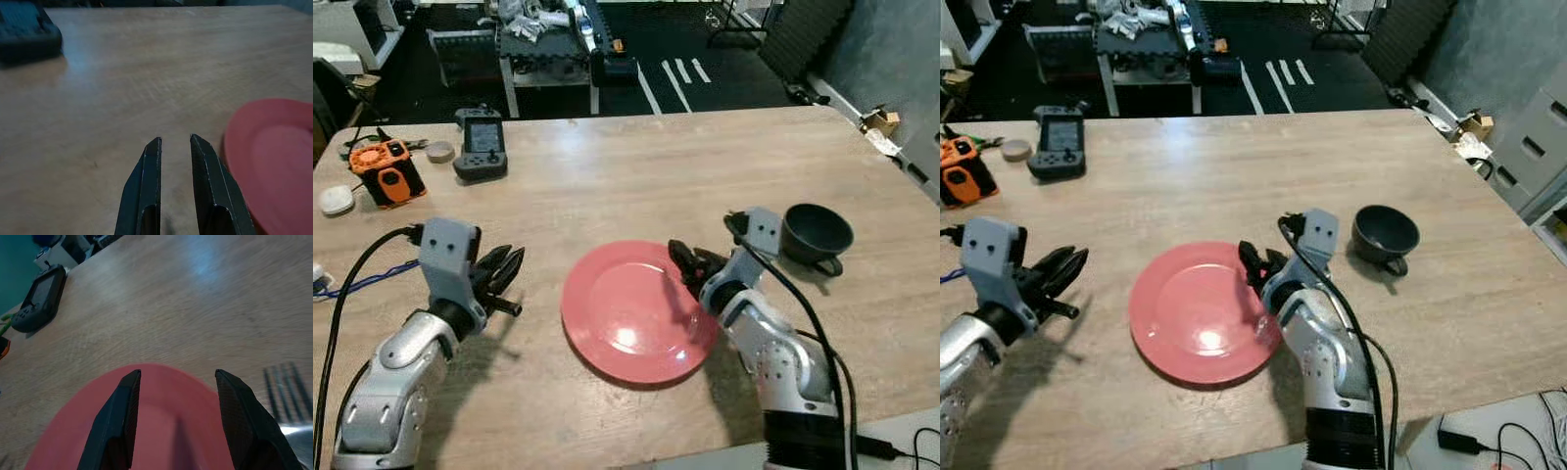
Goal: Setting the table
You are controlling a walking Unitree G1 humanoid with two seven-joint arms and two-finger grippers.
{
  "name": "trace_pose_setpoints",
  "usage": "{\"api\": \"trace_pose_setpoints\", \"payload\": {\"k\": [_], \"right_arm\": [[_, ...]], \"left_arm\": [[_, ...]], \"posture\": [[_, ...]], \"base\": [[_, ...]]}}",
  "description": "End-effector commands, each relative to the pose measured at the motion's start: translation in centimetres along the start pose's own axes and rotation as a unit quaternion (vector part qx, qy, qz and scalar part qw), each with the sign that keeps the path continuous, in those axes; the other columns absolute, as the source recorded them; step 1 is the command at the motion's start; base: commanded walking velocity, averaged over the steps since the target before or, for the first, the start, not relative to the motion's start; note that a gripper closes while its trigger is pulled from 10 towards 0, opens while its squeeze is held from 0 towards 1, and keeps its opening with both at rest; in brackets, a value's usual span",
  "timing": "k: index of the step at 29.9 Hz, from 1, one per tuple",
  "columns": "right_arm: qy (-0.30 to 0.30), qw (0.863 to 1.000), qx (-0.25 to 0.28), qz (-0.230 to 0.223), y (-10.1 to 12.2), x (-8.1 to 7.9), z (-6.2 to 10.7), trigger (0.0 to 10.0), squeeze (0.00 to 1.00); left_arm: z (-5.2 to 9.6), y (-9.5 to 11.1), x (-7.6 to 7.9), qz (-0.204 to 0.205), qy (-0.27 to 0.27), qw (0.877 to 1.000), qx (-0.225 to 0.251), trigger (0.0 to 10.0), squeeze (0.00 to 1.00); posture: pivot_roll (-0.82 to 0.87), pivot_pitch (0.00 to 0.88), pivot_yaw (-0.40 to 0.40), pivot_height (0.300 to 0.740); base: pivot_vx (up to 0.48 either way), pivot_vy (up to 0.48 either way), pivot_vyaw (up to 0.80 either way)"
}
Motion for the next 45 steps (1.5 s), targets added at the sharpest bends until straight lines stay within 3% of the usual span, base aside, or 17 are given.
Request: {"api": "trace_pose_setpoints", "payload": {"k": [1, 4, 11, 16, 20, 23, 28, 33, 37, 38, 40, 41, 45], "right_arm": [[-0.011, 1.0, -0.006, -0.005, -0.4, 0.6, 0.4, 10.0, 0.0], [-0.021, 1.0, 0.004, -0.005, 0.0, 1.2, 0.6, 10.0, 0.0], [-0.031, 0.999, 0.008, -0.005, 0.2, 2.0, 0.9, 10.0, 0.0], [-0.041, 0.999, 0.005, -0.001, 0.2, 2.8, 1.3, 10.0, 0.0], [-0.048, 0.999, 0.009, -0.006, 0.3, 3.2, 1.7, 10.0, 0.0], [-0.05, 0.999, 0.008, -0.009, 0.3, 3.3, 1.8, 10.0, 0.0], [-0.048, 0.999, -0.003, -0.009, -0.1, 3.6, 2.1, 10.0, 0.0], [-0.041, 0.999, -0.025, -0.023, -0.5, 4.3, 2.8, 10.0, 0.0], [-0.024, 0.997, -0.053, -0.059, -1.4, 4.3, 3.1, 10.0, 0.0], [-0.018, 0.995, -0.06, -0.073, -1.8, 4.2, 3.1, 10.0, 0.0], [-0.014, 0.994, -0.068, -0.082, -2.3, 4.1, 3.1, 10.0, 0.0], [-0.011, 0.993, -0.076, -0.087, -2.7, 4.0, 3.1, 10.0, 0.0], [-0.006, 0.989, -0.099, -0.113, -4.0, 3.7, 3.1, 10.0, 0.0]], "left_arm": [[-0.1, -0.5, 0.2, 0.025, -0.012, 1.0, -0.011, 10.0, 0.1], [-0.7, -0.8, 0.3, 0.059, -0.02, 0.998, -0.015, 10.0, 0.0], [-1.7, -0.9, 0.1, 0.108, -0.016, 0.994, -0.015, 10.0, 0.0], [-2.8, -2.0, 1.4, 0.195, -0.057, 0.977, -0.065, 10.0, 0.0], [-2.6, -2.6, 1.7, 0.242, -0.048, 0.966, -0.077, 10.0, 0.0], [-2.5, -2.7, 1.9, 0.256, -0.05, 0.962, -0.075, 10.0, 0.0], [-2.5, -3.5, 3.4, 0.303, -0.078, 0.945, -0.097, 10.0, 0.0], [-2.7, -3.8, 4.2, 0.317, -0.091, 0.937, -0.114, 10.0, 0.0], [-3.0, -4.3, 4.0, 0.323, -0.077, 0.935, -0.125, 10.0, 0.0], [-3.0, -4.4, 3.8, 0.322, -0.068, 0.936, -0.127, 9.5, 0.0], [-3.1, -4.5, 3.7, 0.32, -0.061, 0.936, -0.13, 9.4, 0.0], [-3.1, -4.6, 3.5, 0.319, -0.054, 0.937, -0.131, 10.0, 0.0], [-3.1, -4.8, 2.9, 0.312, -0.027, 0.939, -0.14, 10.0, 0.0]], "posture": [[0.02, 0.054, 0.043, 0.74], [0.01, 0.061, 0.039, 0.74], [0.01, 0.067, 0.041, 0.74], [0.0, 0.073, 0.046, 0.74], [0.0, 0.077, 0.053, 0.74], [0.0, 0.077, 0.053, 0.74], [0.0, 0.084, 0.048, 0.74], [0.0, 0.086, 0.05, 0.74], [0.0, 0.087, 0.05, 0.74], [0.0, 0.088, 0.049, 0.74], [0.0, 0.088, 0.049, 0.74], [0.0, 0.088, 0.049, 0.74], [0.01, 0.09, 0.047, 0.74]], "base": [[0.0, 0.0, 0.0], [0.0, 0.0, 0.0], [0.0, 0.0, 0.0], [0.0, 0.0, 0.0], [0.0, 0.0, 0.0], [0.0, 0.0, 0.0], [0.0, 0.0, 0.0], [0.0, 0.0, 0.0], [0.0, 0.0, 0.0], [0.0, 0.0, 0.0], [0.0, 0.0, 0.0], [0.0, 0.0, 0.0], [0.0, 0.0, 0.0]]}}
Point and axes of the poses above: a point about 5 cm out from each wrist's last joint towards the gripper, its own z axis pointing back from the gripper into the wrist, its own y axis along the axis of the wrist's last joint, x = y × z, the point moved 1 cm from there along -z, pointing out of the wrist towards the gripper, and after that the axes turned 2 degrees about z, right-handed, at the moved point
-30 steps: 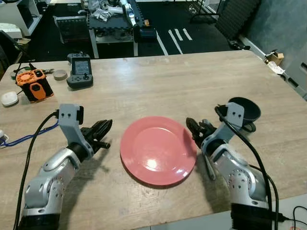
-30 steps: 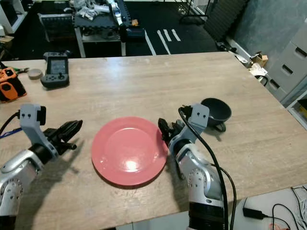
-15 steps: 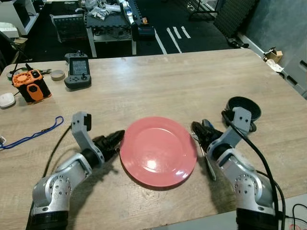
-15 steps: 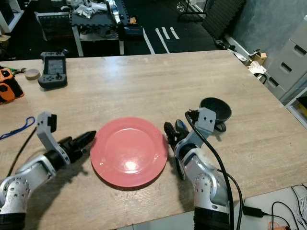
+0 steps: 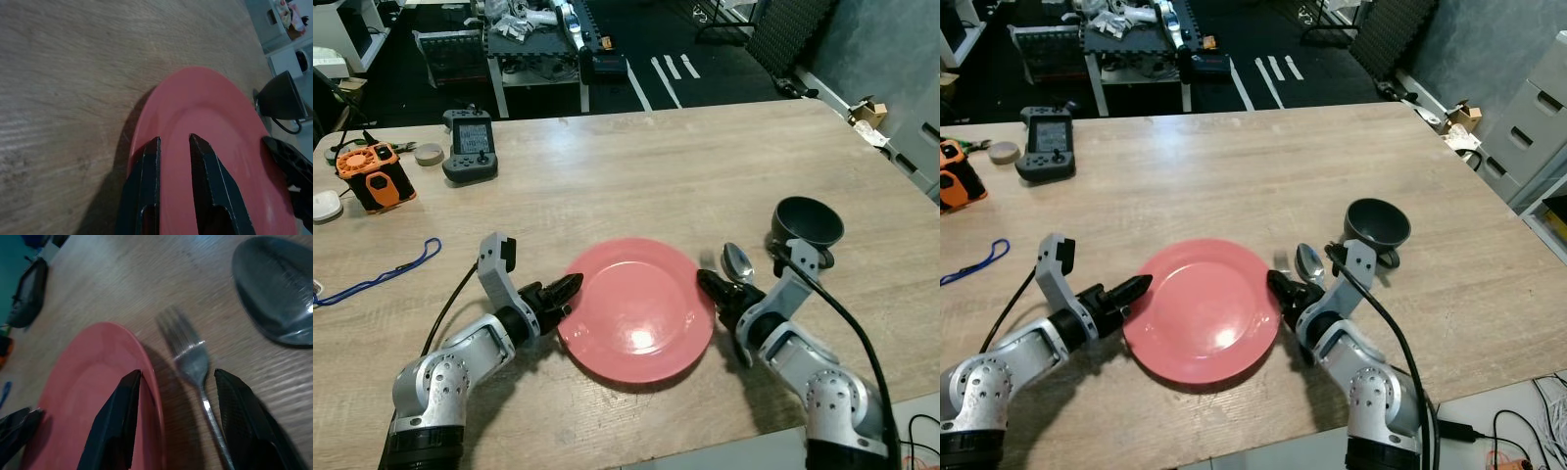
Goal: Setting the table
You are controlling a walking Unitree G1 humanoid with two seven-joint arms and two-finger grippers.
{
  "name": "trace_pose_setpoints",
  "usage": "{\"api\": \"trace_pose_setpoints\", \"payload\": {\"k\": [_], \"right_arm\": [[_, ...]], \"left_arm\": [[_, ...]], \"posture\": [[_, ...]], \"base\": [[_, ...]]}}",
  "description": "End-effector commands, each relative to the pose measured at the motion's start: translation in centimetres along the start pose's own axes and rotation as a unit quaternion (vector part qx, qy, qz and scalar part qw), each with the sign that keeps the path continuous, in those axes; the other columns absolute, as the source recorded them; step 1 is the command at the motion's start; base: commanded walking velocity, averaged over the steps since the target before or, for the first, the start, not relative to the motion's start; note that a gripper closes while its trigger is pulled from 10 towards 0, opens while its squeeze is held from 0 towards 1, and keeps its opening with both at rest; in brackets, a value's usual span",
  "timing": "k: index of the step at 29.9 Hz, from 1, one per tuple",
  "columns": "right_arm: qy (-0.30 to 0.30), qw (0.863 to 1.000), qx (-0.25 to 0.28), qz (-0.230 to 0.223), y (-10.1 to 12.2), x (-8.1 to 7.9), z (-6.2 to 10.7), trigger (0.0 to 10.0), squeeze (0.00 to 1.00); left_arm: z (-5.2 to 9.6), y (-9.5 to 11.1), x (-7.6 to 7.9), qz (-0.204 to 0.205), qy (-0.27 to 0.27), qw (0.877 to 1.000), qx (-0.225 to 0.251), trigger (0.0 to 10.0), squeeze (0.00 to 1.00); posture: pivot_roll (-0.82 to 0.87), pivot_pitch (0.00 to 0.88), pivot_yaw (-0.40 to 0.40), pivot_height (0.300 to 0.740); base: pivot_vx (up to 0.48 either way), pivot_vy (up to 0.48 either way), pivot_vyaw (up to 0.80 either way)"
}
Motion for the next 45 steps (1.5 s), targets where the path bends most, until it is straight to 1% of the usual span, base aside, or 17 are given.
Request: {"api": "trace_pose_setpoints", "payload": {"k": [1, 2, 3, 6, 10, 11, 13, 14, 24, 30, 32, 34, 38, 40, 42, 43, 45], "right_arm": [[-0.009, 0.999, -0.038, -0.032, -1.8, 0.7, 0.1, 10.0, 0.0], [-0.009, 0.999, -0.038, -0.032, -1.8, 0.7, 0.1, 10.0, 0.0], [-0.005, 0.998, -0.042, -0.047, -2.0, 0.6, 0.0, 10.0, 0.0], [0.005, 0.997, -0.038, -0.068, -1.9, 0.4, 0.0, 10.0, 0.0], [0.022, 0.995, -0.034, -0.086, -1.3, 0.1, -0.1, 10.0, 0.0], [0.025, 0.995, -0.039, -0.087, -1.3, 0.0, -0.1, 3.7, 0.0], [0.026, 0.995, -0.041, -0.087, -1.3, 0.0, -0.1, 3.7, 0.0], [0.038, 0.994, -0.05, -0.089, -1.5, -0.4, -0.1, 0.0, 0.0], [0.081, 0.989, -0.064, -0.104, -1.8, -2.0, 0.0, 0.0, 0.0], [0.127, 0.982, -0.071, -0.124, -1.8, -3.6, 0.2, 0.0, 0.0], [0.14, 0.979, -0.058, -0.136, -1.3, -3.9, 0.2, 0.0, 0.0], [0.162, 0.975, -0.022, -0.152, 0.0, -4.6, 0.3, 0.0, 0.0], [0.173, 0.974, 0.005, -0.146, 1.0, -5.0, 0.5, 0.0, 0.0], [0.173, 0.978, 0.052, -0.105, 2.3, -5.0, 0.7, 0.0, 0.0], [0.173, 0.979, 0.067, -0.088, 2.7, -5.1, 0.9, 0.0, 0.0], [0.167, 0.98, 0.089, -0.063, 3.2, -5.1, 1.0, 10.0, 0.0], [0.162, 0.978, 0.134, -0.015, 4.3, -5.4, 1.4, 10.0, 0.0]], "left_arm": [[0.4, -0.6, -1.8, 0.007, 0.056, 0.998, -0.012, 10.0, 0.0], [0.4, -0.6, -1.8, 0.007, 0.056, 0.998, -0.012, 10.0, 0.0], [0.5, -0.8, -2.7, 0.01, 0.091, 0.996, -0.021, 10.0, 0.0], [1.1, -1.2, -4.1, 0.013, 0.138, 0.99, -0.034, 10.0, 0.0], [1.3, -1.5, -4.4, 0.012, 0.149, 0.988, -0.04, 10.0, 0.0], [1.2, -1.5, -4.4, 0.011, 0.147, 0.988, -0.041, 10.0, 0.0], [1.1, -1.5, -4.3, 0.011, 0.146, 0.988, -0.041, 10.0, 0.0], [1.0, -1.5, -4.2, 0.009, 0.146, 0.988, -0.041, 10.0, 0.0], [0.8, -1.4, -4.2, 0.003, 0.148, 0.988, -0.037, 10.0, 0.0], [0.6, 0.0, -3.6, -0.036, 0.139, 0.99, 0.015, 10.0, 0.0], [0.5, 0.7, -3.2, -0.05, 0.133, 0.989, 0.041, 10.0, 0.0], [0.7, 2.6, -2.2, -0.098, 0.119, 0.984, 0.092, 10.0, 0.0], [1.1, 4.0, -1.2, -0.127, 0.098, 0.979, 0.126, 10.0, 0.0], [1.7, 6.0, 0.3, -0.154, 0.074, 0.971, 0.168, 10.0, 0.0], [1.9, 6.6, 0.7, -0.163, 0.068, 0.968, 0.18, 10.0, 0.0], [2.3, 7.4, 1.4, -0.18, 0.056, 0.963, 0.194, 10.0, 0.0], [3.0, 8.4, 3.0, -0.231, 0.036, 0.949, 0.209, 10.0, 0.0]], "posture": [[0.01, 0.09, 0.047, 0.74], [0.01, 0.09, 0.047, 0.74], [0.01, 0.09, 0.047, 0.74], [0.01, 0.092, 0.046, 0.74], [0.01, 0.09, 0.046, 0.74], [0.01, 0.09, 0.046, 0.74], [0.01, 0.09, 0.046, 0.74], [0.01, 0.09, 0.045, 0.74], [0.01, 0.088, 0.046, 0.74], [0.01, 0.083, 0.043, 0.74], [0.01, 0.083, 0.043, 0.74], [0.01, 0.078, 0.045, 0.74], [0.01, 0.076, 0.046, 0.74], [0.01, 0.072, 0.048, 0.74], [0.01, 0.072, 0.048, 0.74], [0.01, 0.072, 0.049, 0.74], [0.01, 0.072, 0.049, 0.74]], "base": [[0.0, 0.0, 0.0], [0.0, 0.0, 0.0], [0.0, 0.0, 0.0], [0.0, 0.0, 0.0], [0.0, 0.0, 0.0], [0.0, 0.0, 0.0], [0.0, 0.0, 0.0], [0.0, 0.0, 0.0], [0.0, 0.0, 0.0], [0.0, 0.0, 0.0], [0.0, 0.0, 0.0], [0.0, 0.0, 0.0], [0.0, 0.0, 0.0], [0.0, 0.0, 0.0], [0.0, 0.0, 0.0], [0.0, 0.0, 0.0], [0.0, 0.0, 0.0]]}}
Point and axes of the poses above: a point about 5 cm out from each wrist's last joint towards the gripper, its own z axis pointing back from the gripper into the wrist, its own y axis along the axis of the wrist's last joint, x = y × z, the point moved 1 cm from there along -z, pointing out of the wrist towards the gripper, and after that the axes turned 2 degrees about z, right-handed, at the moved point
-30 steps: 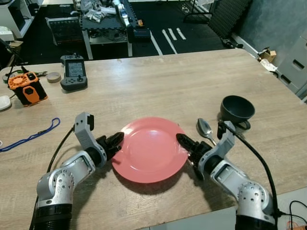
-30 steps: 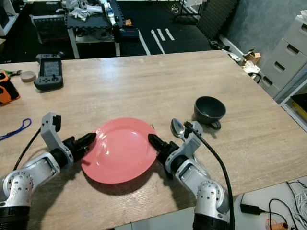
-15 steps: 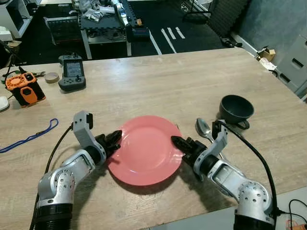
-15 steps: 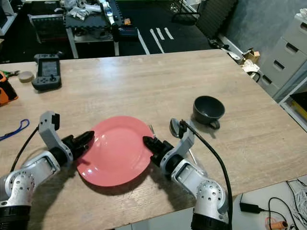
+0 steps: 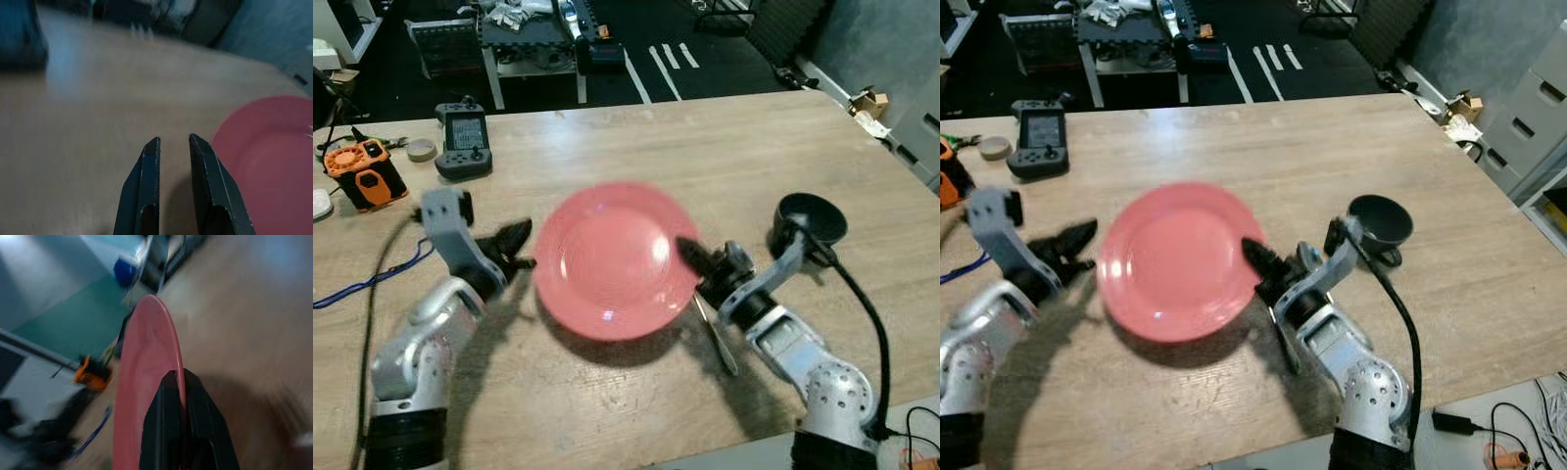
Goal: Setting the table
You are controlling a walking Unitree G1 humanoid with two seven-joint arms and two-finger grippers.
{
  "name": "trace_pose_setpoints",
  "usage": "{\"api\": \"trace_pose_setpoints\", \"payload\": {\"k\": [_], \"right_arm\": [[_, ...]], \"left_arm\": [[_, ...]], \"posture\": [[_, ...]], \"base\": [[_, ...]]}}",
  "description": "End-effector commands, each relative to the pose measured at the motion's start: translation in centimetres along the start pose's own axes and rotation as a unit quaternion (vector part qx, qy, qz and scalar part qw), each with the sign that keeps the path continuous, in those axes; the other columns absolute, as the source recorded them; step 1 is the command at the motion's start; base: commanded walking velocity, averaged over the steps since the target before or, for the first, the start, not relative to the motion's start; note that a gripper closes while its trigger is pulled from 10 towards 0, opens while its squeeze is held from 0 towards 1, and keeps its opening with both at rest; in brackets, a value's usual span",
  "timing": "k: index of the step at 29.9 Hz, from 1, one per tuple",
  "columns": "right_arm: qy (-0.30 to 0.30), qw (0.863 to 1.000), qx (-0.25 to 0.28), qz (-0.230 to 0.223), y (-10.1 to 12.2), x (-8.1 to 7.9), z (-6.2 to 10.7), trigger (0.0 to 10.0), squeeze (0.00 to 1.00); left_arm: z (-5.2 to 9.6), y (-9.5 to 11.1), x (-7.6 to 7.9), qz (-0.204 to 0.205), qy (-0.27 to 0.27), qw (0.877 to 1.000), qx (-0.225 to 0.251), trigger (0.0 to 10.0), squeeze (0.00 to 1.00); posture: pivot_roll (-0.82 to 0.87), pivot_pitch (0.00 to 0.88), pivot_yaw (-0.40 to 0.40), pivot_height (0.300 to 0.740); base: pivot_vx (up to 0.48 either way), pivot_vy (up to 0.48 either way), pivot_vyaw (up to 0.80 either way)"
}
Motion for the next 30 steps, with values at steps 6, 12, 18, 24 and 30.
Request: {"api": "trace_pose_setpoints", "payload": {"k": [6, 12, 18, 24, 30], "right_arm": [[-0.009, 0.994, 0.096, 0.045, 2.5, -0.8, 0.3, 10.0, 0.0], [-0.076, 0.981, 0.156, 0.083, 4.1, 0.6, 0.3, 10.0, 0.0], [-0.111, 0.971, 0.19, 0.09, 4.7, 1.7, 0.3, 10.0, 0.0], [-0.092, 0.972, 0.205, 0.063, 4.6, 0.9, -0.3, 10.0, 0.0], [-0.089, 0.974, 0.201, 0.064, 4.1, 0.9, -0.6, 10.0, 0.0]], "left_arm": [[0.8, 1.3, 2.1, -0.075, -0.041, 0.996, 0.017, 10.0, 0.0], [1.2, -0.3, 3.7, -0.108, -0.057, 0.992, -0.005, 10.0, 0.0], [1.7, -1.8, 5.1, -0.115, -0.07, 0.991, -0.025, 10.0, 0.0], [1.8, -3.1, 5.0, -0.142, -0.042, 0.988, -0.045, 10.0, 0.0], [1.6, -2.9, 4.7, -0.142, -0.027, 0.989, -0.036, 10.0, 0.0]], "posture": [[0.02, 0.07, 0.054, 0.74], [0.02, 0.072, 0.063, 0.74], [0.02, 0.073, 0.065, 0.74], [0.03, 0.072, 0.07, 0.74], [0.03, 0.071, 0.072, 0.74]], "base": [[0.0, 0.0, 0.0], [0.0, 0.0, 0.0], [0.0, 0.0, 0.0], [0.0, 0.0, 0.0], [0.0, 0.0, 0.0]]}}
Point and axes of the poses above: a point about 5 cm out from each wrist's last joint towards the gripper, its own z axis pointing back from the gripper into the wrist, its own y axis along the axis of the wrist's last joint, x = y × z, the point moved 1 cm from there along -z, pointing out of the wrist towards the gripper, and after that the axes turned 2 degrees about z, right-handed, at the moved point
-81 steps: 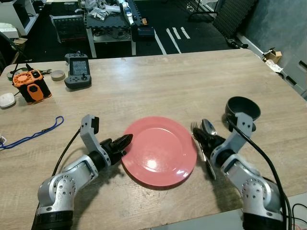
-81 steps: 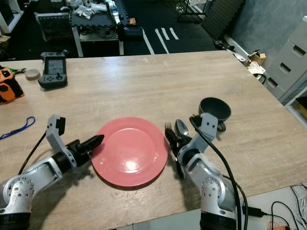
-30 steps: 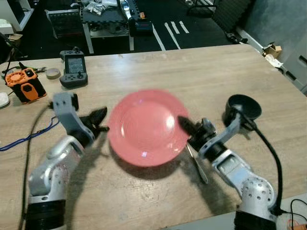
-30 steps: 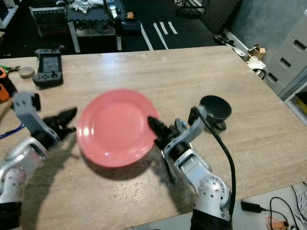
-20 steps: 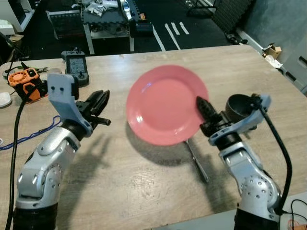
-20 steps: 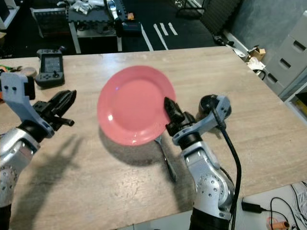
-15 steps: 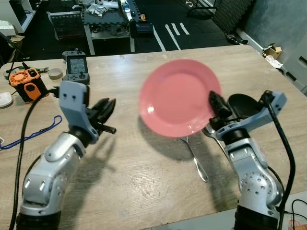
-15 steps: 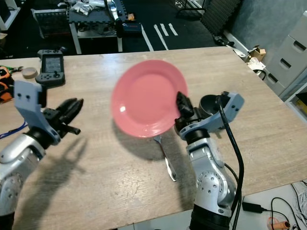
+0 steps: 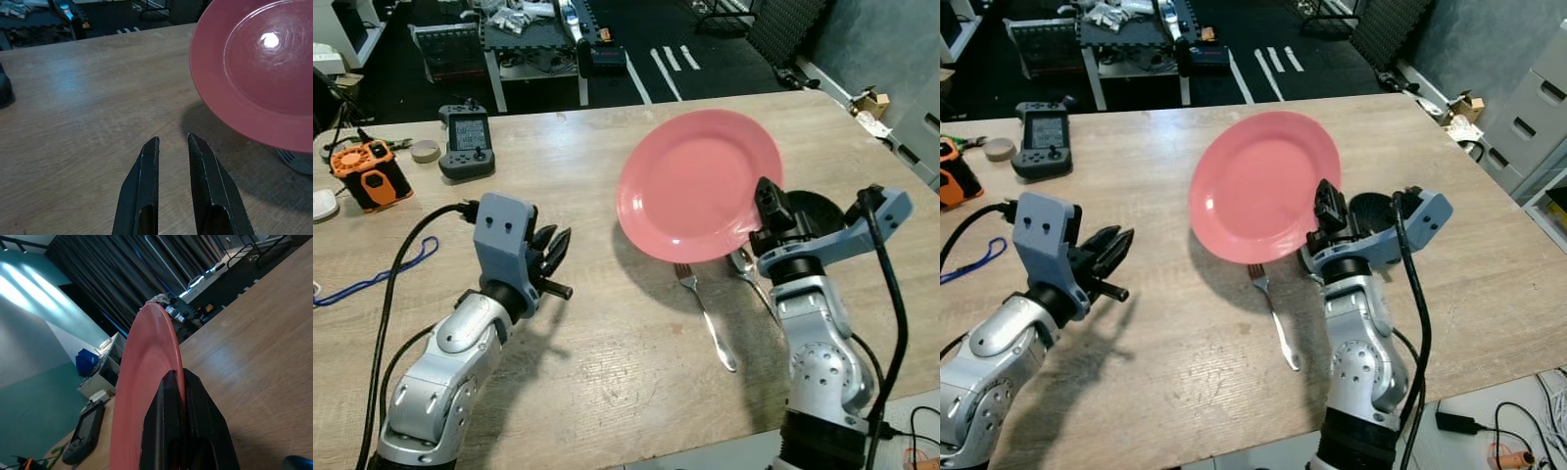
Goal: Setting the table
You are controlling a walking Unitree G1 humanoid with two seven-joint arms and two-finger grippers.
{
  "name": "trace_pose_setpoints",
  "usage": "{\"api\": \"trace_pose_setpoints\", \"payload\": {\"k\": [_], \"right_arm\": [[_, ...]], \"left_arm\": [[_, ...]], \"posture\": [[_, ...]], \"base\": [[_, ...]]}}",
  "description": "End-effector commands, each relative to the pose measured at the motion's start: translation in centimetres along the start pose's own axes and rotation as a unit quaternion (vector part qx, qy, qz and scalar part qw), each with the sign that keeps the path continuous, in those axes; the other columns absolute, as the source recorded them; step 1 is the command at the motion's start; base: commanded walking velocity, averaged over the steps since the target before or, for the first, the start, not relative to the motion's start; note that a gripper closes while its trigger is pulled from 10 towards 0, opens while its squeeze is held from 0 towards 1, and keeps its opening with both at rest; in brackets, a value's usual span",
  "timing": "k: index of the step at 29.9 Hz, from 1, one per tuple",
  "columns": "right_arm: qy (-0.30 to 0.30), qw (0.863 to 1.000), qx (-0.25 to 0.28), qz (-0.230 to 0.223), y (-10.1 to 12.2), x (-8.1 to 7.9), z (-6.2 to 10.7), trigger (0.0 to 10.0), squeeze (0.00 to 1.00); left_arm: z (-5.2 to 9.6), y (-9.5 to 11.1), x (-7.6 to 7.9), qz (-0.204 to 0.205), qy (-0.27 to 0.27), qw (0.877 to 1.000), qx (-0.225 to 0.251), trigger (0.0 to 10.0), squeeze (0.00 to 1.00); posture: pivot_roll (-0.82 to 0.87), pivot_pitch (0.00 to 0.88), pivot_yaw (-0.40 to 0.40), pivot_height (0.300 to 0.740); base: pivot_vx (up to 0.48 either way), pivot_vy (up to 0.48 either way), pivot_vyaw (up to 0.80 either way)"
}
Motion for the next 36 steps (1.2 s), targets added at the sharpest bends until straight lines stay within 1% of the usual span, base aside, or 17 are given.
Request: {"api": "trace_pose_setpoints", "payload": {"k": [1, 8, 13, 16, 17, 18, 19, 20, 21, 22, 24, 26, 29, 32, 36], "right_arm": [[-0.005, 1.0, 0.0, 0.001, -0.2, 0.2, 0.1, 10.0, 0.0], [-0.01, 1.0, -0.003, -0.002, -0.4, 0.6, 0.1, 10.0, 0.0], [-0.025, 1.0, 0.003, -0.015, -0.1, 1.1, 0.0, 10.0, 0.0], [-0.021, 0.999, 0.013, -0.026, 0.4, 1.2, -0.1, 10.0, 0.0], [-0.014, 0.999, 0.017, -0.038, 0.7, 1.2, -0.1, 10.0, 0.0], [0.004, 0.998, 0.018, -0.059, 1.0, 1.0, -0.2, 10.0, 0.0], [0.039, 0.992, 0.028, -0.113, 1.7, 0.7, -0.1, 10.0, 0.0], [0.065, 0.986, 0.035, -0.149, 2.3, 0.4, 0.0, 10.0, 0.0], [0.099, 0.977, 0.046, -0.182, 3.1, 0.0, 0.2, 10.0, 0.0], [0.12, 0.971, 0.053, -0.198, 3.6, -0.2, 0.4, 10.0, 0.0], [0.142, 0.965, 0.065, -0.211, 4.4, -0.4, 0.6, 10.0, 0.0], [0.15, 0.963, 0.069, -0.215, 4.6, -0.4, 0.7, 10.0, 0.0], [0.142, 0.963, 0.075, -0.218, 4.9, 0.0, 0.7, 10.0, 0.0], [0.126, 0.964, 0.077, -0.222, 4.8, 0.8, 0.8, 10.0, 0.0], [0.13, 0.963, 0.066, -0.227, 4.7, 1.0, 1.0, 10.0, 0.0]], "left_arm": [[0.0, -0.3, -0.2, -0.001, 0.006, 1.0, -0.004, 10.0, 0.0], [-0.3, -0.4, -0.3, -0.009, 0.015, 1.0, -0.005, 10.0, 0.0], [-0.4, -0.5, -0.2, -0.011, 0.016, 1.0, -0.007, 10.0, 0.0], [-0.4, -0.5, -0.2, -0.011, 0.016, 1.0, -0.007, 10.0, 0.0], [-0.4, -0.5, -0.2, -0.012, 0.016, 1.0, -0.007, 10.0, 0.0], [-0.4, -0.5, -0.2, -0.012, 0.016, 1.0, -0.007, 10.0, 0.0], [-0.4, -0.6, -0.2, -0.012, 0.016, 1.0, -0.007, 10.0, 0.0], [-0.4, -0.6, -0.2, -0.012, 0.016, 1.0, -0.007, 10.0, 0.0], [-0.4, -0.6, -0.2, -0.012, 0.016, 1.0, -0.007, 10.0, 0.0], [-0.5, -0.6, -0.1, -0.013, 0.016, 1.0, -0.007, 10.0, 0.0], [-0.5, -0.6, -0.1, -0.013, 0.016, 1.0, -0.007, 10.0, 0.0], [-0.5, -0.6, -0.1, -0.013, 0.015, 1.0, -0.007, 10.0, 0.0], [-0.6, -0.7, 0.0, -0.013, 0.013, 1.0, -0.008, 10.0, 0.0], [-0.6, -0.8, 0.0, -0.013, 0.011, 1.0, -0.009, 10.0, 0.0], [-0.6, -0.8, 0.1, -0.013, 0.011, 1.0, -0.01, 10.0, 0.0]], "posture": [[0.03, 0.071, 0.072, 0.74], [0.03, 0.07, 0.076, 0.74], [0.03, 0.07, 0.077, 0.74], [0.03, 0.07, 0.078, 0.74], [0.03, 0.07, 0.078, 0.74], [0.03, 0.07, 0.078, 0.74], [0.03, 0.069, 0.079, 0.74], [0.03, 0.069, 0.079, 0.74], [0.03, 0.069, 0.08, 0.74], [0.03, 0.069, 0.08, 0.74], [0.03, 0.069, 0.082, 0.74], [0.03, 0.069, 0.082, 0.74], [0.03, 0.069, 0.082, 0.74], [0.03, 0.069, 0.084, 0.74], [0.03, 0.067, 0.085, 0.74]], "base": [[0.0, 0.0, 0.0], [0.0, 0.0, -0.06], [0.0, 0.0, -0.8], [0.0, 0.0, -0.8], [0.0, 0.0, -0.8], [0.0, 0.0, -0.8], [0.0, 0.0, -0.8], [0.0, 0.0, -0.8], [0.0, 0.0, -0.8], [0.0, 0.0, -0.8], [0.0, 0.0, -0.8], [0.0, 0.0, -0.8], [0.0, 0.0, -0.8], [0.0, 0.0, -0.8], [0.0, 0.0, -0.8]]}}
Point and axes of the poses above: a point about 5 cm out from each wrist's last joint towards the gripper, its own z axis pointing back from the gripper into the wrist, its own y axis along the axis of the wrist's last joint, x = y × z, the point moved 1 cm from there along -z, pointing out of the wrist towards the gripper, and after that the axes turned 2 degrees about z, right-handed, at the moved point
